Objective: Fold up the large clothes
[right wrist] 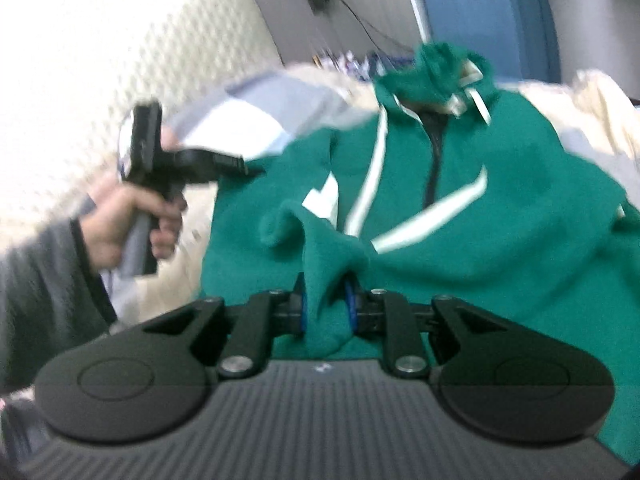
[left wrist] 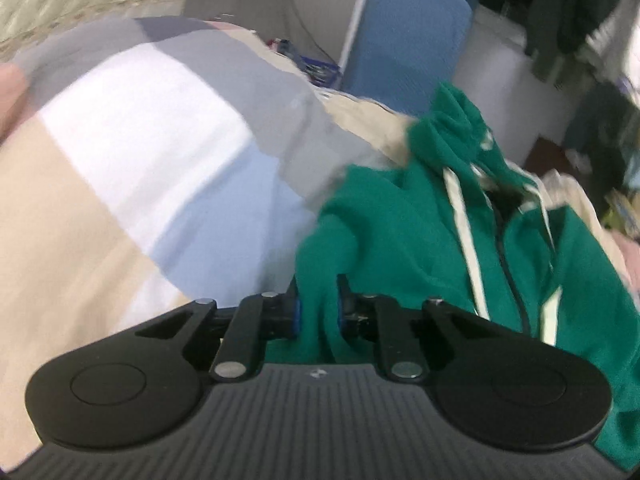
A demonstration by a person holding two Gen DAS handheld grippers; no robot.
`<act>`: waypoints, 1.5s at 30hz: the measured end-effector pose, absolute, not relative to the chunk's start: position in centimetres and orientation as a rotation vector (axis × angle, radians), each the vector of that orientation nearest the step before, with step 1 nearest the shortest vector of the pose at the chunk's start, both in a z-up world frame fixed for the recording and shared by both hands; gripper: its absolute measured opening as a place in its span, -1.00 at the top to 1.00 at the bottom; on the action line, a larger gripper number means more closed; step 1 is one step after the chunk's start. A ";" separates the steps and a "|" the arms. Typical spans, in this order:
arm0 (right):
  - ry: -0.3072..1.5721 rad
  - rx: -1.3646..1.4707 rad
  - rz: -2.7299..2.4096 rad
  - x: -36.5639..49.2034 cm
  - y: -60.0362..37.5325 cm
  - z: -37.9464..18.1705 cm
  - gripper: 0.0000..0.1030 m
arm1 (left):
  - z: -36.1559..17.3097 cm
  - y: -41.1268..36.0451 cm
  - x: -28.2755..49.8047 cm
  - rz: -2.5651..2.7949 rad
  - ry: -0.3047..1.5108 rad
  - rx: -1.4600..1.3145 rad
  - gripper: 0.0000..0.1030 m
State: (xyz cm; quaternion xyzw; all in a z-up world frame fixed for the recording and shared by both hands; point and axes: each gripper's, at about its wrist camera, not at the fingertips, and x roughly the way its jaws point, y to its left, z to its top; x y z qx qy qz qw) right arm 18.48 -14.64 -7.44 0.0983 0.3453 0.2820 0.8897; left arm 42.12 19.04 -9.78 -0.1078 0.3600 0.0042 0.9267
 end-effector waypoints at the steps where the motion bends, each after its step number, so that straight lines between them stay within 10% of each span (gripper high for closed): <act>1: 0.707 0.209 0.592 18.9 -14.5 -7.1 0.60 | -9.9 19.7 42.2 0.016 0.741 -0.236 0.66; 13: 0.898 0.213 0.472 25.1 -12.6 -15.9 0.57 | -14.9 20.7 43.7 0.078 0.779 -0.226 0.62; 16: 0.886 0.194 0.472 25.0 -12.5 -15.4 0.53 | -13.9 20.6 42.8 0.081 0.765 -0.219 0.34; 18: 0.878 0.211 0.469 24.8 -12.9 -15.2 0.39 | -12.8 20.5 42.0 0.098 0.772 -0.214 -0.17; 21: 0.858 0.239 0.453 24.6 -13.5 -14.6 -0.21 | -10.3 20.1 40.0 0.089 0.731 -0.210 -0.20; 28: 0.728 0.320 0.428 23.2 -16.8 -9.9 -0.23 | -4.2 16.1 38.4 -0.007 0.607 -0.208 -0.25; 45: 0.584 0.521 0.222 55.2 -21.8 -9.7 -0.23 | -7.5 6.4 66.8 -0.201 0.616 -0.435 -0.28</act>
